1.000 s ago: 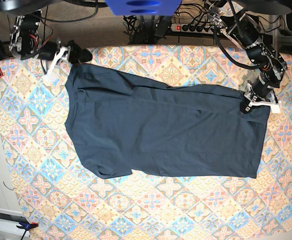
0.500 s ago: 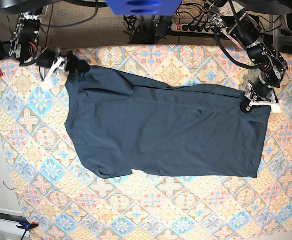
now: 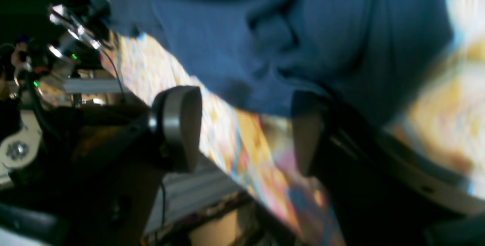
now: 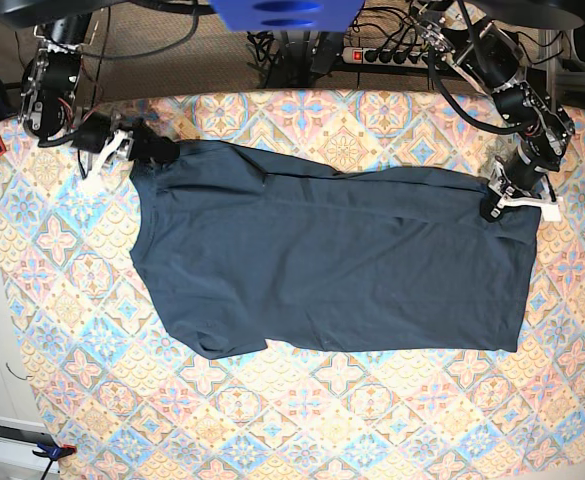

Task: Layout the t-shirt on the table in an organized manner, then fold the t-shirt properly
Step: 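Pull the held t-shirt edge with both grippers to smooth it flat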

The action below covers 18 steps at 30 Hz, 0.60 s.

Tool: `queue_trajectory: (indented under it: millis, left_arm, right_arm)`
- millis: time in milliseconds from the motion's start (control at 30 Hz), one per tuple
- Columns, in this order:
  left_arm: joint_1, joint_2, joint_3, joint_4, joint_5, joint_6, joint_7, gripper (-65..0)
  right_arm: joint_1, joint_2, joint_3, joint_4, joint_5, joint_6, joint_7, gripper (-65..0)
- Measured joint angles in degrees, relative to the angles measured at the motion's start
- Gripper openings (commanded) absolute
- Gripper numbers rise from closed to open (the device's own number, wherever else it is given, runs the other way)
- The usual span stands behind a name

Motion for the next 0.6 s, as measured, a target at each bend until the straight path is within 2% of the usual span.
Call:
queue_trajectory:
  millis: [267, 500, 600]
  left_arm:
    - [1.8, -0.1, 0.0, 0.0, -1.7, -0.2, -0.5, -65.0]
    - [6.4, -2.4, -0.2, 0.1, -7.8, -0.4, -0.6, -65.0]
    - [7.0, -3.3, 0.1, 0.1, -8.0, -0.4, -0.3, -65.0]
  right_arm:
    - [-0.7, 0.1, 1.2, 0.5, 0.1, 0.0, 0.3, -29.0]
    - [-5.1, 0.3, 5.6, 2.8, -0.6, 0.0, -0.2, -29.0]
    - [-6.2, 0.3, 7.0, 4.7, 0.2, 0.0, 0.0, -29.0]
